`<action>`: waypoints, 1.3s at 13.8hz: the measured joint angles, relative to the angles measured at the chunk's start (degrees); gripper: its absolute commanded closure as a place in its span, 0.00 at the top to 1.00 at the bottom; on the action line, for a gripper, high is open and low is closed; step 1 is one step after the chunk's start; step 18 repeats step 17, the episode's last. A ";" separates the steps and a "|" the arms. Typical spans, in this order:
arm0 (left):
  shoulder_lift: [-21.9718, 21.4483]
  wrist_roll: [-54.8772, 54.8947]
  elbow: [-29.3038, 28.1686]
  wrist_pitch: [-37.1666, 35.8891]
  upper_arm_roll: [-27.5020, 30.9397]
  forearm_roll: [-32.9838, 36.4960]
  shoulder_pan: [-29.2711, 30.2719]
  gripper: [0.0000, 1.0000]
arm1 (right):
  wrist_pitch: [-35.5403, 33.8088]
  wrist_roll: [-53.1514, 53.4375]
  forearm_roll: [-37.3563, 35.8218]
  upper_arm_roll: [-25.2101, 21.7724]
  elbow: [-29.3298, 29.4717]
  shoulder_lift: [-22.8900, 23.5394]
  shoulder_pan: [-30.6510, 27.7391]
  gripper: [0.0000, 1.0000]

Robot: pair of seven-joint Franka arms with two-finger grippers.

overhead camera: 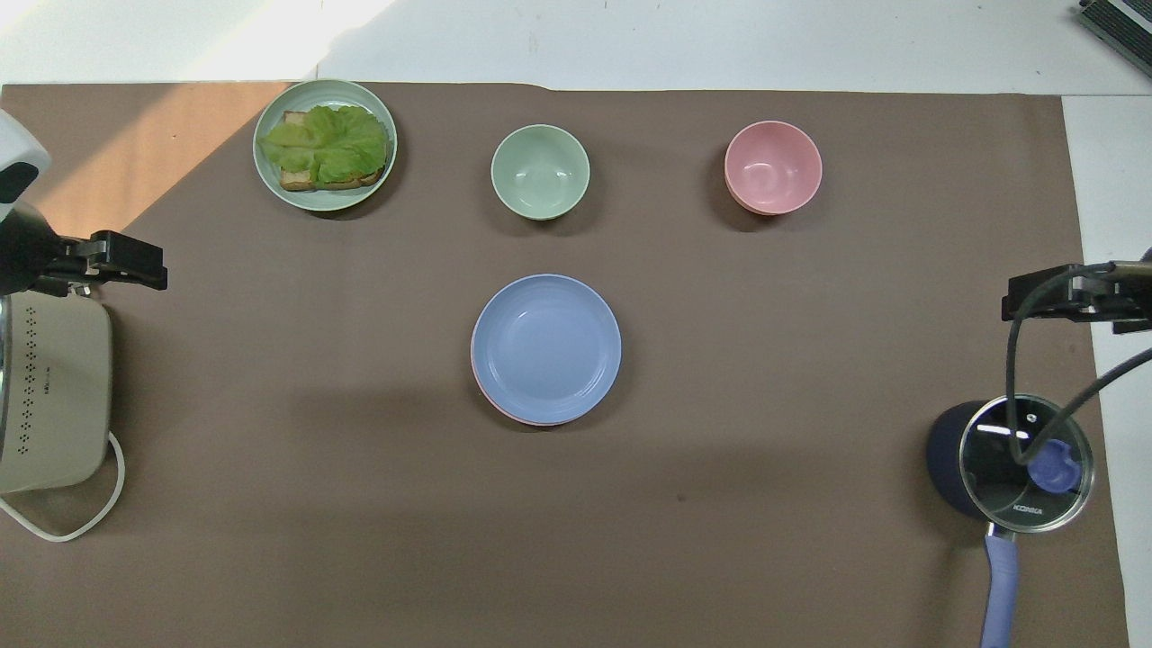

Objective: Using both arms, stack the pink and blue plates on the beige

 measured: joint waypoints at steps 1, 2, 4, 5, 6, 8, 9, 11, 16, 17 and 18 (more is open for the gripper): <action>-0.02 -0.08 -0.01 0.00 -0.05 0.00 -0.05 1.00 | -0.58 0.00 0.00 0.01 1.03 0.57 0.00 1.00; -0.06 -0.13 -0.06 0.00 -0.07 0.00 -0.10 1.00 | -0.76 0.00 0.00 0.02 1.66 1.07 0.00 1.00; -0.16 -0.20 -0.27 0.00 -0.05 0.00 -0.10 1.00 | -0.78 -0.01 0.00 0.08 2.16 1.68 0.02 1.00; -0.22 -0.24 -0.38 0.00 -0.04 0.00 -0.10 1.00 | -0.78 -0.09 0.00 0.11 2.23 1.80 0.03 1.00; -0.28 -0.27 -0.46 0.00 -0.03 0.00 -0.10 1.00 | -0.78 -0.29 0.00 0.12 2.29 1.82 0.04 1.00; -0.36 -0.29 -0.52 0.00 -0.03 0.00 -0.10 1.00 | -0.78 -0.53 0.00 0.15 2.41 1.82 0.09 1.00; -0.38 -0.30 -0.55 0.00 -0.03 0.00 -0.10 1.00 | -0.78 -0.53 0.00 0.19 2.41 1.82 0.11 1.00; -0.39 -0.31 -0.58 0.00 -0.03 0.00 -0.10 1.00 | -0.80 -0.54 0.00 0.22 2.42 1.82 0.12 1.00; -0.46 -0.33 -0.76 0.00 -0.03 0.00 -0.10 1.00 | -0.98 -0.54 0.00 0.25 2.42 1.82 0.14 1.00; -0.52 -0.33 -0.84 0.00 -0.03 0.00 -0.10 1.00 | -1.05 -0.54 0.00 0.25 2.42 1.82 0.14 1.00; -0.52 -0.33 -0.84 0.00 -0.03 0.00 -0.10 1.00 | -1.05 -0.54 0.00 0.25 2.42 1.82 0.14 1.00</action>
